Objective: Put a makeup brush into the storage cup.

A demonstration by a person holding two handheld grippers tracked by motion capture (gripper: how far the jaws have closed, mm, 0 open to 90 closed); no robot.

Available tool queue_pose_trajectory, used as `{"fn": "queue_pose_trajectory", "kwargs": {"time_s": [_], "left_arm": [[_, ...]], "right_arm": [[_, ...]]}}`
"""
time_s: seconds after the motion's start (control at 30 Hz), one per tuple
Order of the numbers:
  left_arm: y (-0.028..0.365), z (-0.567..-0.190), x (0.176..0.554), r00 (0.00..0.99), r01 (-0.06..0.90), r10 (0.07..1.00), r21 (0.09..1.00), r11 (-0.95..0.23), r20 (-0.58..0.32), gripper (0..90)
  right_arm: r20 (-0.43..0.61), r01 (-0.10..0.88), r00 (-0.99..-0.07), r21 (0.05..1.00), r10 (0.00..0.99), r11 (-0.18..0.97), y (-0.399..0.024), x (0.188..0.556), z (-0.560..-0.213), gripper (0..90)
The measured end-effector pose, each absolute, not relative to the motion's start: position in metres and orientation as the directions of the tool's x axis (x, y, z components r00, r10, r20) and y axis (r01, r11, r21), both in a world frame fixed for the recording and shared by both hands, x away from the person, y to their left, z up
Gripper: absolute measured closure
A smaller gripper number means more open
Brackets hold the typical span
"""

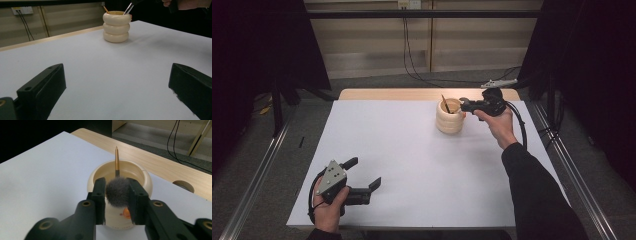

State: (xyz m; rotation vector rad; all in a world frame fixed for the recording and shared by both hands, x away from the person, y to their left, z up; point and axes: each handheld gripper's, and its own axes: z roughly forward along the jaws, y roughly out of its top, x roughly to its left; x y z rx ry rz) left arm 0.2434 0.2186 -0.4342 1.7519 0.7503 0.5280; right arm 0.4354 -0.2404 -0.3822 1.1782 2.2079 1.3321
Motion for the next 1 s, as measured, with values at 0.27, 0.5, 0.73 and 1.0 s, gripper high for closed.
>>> {"fn": "queue_pose_trajectory", "kwargs": {"time_s": [0.27,0.5,0.73,1.0], "left_arm": [[0.218,-0.434,0.244,0.7,0.226,0.714,0.955,-0.19,-0.024,0.9],[0.216,-0.435,0.245,0.702,0.231,0.712,0.953,-0.194,-0.025,0.9],[0.217,-0.435,0.246,0.698,0.233,0.716,0.953,-0.195,-0.024,0.9],[0.217,-0.435,0.246,0.699,0.233,0.714,0.953,-0.194,-0.025,1.0]], "right_arm": [[0.142,0.468,-0.615,0.858,0.775,0.214,-0.24,0.433,-0.384,46.3],[0.148,0.448,-0.599,0.876,0.787,0.177,-0.241,0.431,-0.387,23.0],[0.153,0.429,-0.581,0.892,0.8,0.141,-0.246,0.427,-0.384,0.3],[0.128,0.399,-0.559,0.908,0.819,0.131,-0.245,0.419,-0.387,0.5]]}}
